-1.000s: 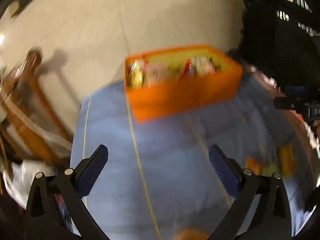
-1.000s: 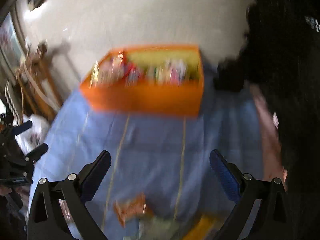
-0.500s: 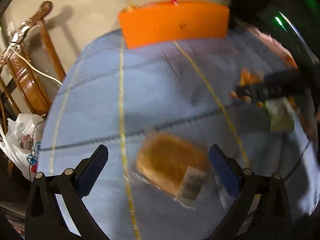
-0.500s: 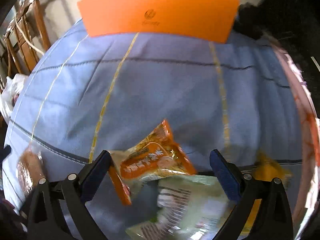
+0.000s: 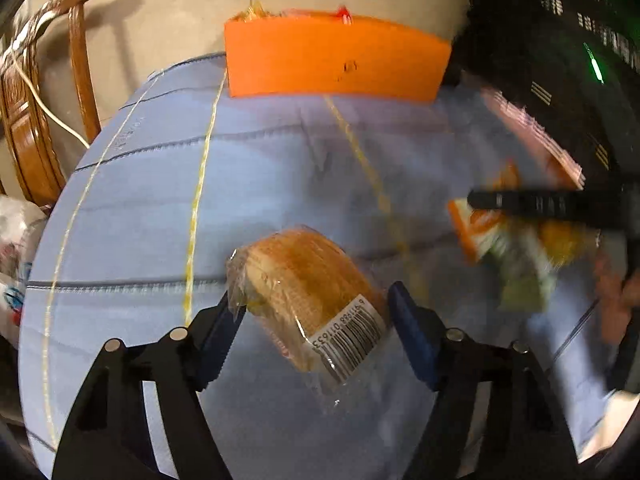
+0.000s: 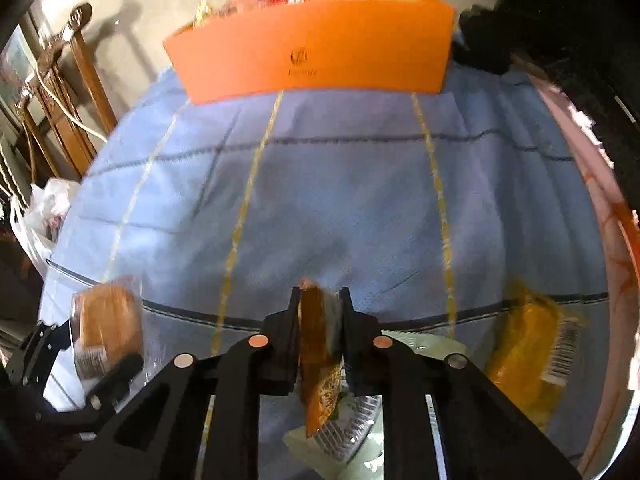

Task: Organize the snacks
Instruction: 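Grasp the wrapped bread loaf with the left tool while the right tool grasps an orange snack bag, then release the bread loaf and orange snack bag into the orange box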

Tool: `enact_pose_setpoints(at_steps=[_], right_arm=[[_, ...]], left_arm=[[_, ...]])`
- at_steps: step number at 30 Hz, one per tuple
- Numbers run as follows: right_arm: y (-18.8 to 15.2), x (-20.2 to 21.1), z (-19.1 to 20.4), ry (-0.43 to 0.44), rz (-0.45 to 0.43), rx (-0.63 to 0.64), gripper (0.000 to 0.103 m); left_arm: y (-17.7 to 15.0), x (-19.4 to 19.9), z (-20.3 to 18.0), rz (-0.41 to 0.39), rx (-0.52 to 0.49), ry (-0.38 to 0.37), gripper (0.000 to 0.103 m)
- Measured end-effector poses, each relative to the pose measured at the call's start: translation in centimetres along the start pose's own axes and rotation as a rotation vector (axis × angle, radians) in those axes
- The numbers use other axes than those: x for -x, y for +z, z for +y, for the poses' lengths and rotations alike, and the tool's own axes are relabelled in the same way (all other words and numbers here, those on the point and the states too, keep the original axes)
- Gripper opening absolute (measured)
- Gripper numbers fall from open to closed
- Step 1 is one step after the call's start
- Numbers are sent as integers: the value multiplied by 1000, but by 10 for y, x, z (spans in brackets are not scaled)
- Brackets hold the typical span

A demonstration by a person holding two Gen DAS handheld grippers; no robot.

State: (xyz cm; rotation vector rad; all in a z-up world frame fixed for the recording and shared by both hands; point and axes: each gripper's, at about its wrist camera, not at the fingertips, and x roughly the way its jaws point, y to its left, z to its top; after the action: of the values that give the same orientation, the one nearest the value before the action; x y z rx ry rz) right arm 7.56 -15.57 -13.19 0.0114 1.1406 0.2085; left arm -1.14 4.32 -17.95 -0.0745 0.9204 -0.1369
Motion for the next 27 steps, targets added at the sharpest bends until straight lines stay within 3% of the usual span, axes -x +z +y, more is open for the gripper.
enact_pose_setpoints(at_steps=[4, 7, 10, 14, 17, 20, 23, 26, 27], right_arm=[[7, 23, -11, 10, -44, -38, 16], [17, 42, -22, -2, -92, -47, 16], [44, 70, -31, -1, -176, -43, 16], [108, 93, -49, -3, -281, -25, 16], [170, 91, -57, -20, -333, -22, 16], [228, 78, -62, 20, -324, -51, 16], [277, 64, -59, 38, -289, -47, 16], [310, 56, -61, 50, -280, -73, 19], [319, 54, -63, 72, -296, -75, 28]], left_arm=[[30, 6, -2, -46, -5, 12, 70], [55, 20, 9, -84, 122, -102, 70], [90, 24, 10, -104, 137, -109, 70], [160, 22, 7, -164, 39, 2, 70], [229, 12, 15, -168, 70, 59, 70], [303, -8, 24, -153, 106, 110, 70], [353, -29, 38, -131, 171, 109, 70], [382, -43, 41, -104, 162, 133, 71], [388, -45, 39, -102, 138, 129, 73]])
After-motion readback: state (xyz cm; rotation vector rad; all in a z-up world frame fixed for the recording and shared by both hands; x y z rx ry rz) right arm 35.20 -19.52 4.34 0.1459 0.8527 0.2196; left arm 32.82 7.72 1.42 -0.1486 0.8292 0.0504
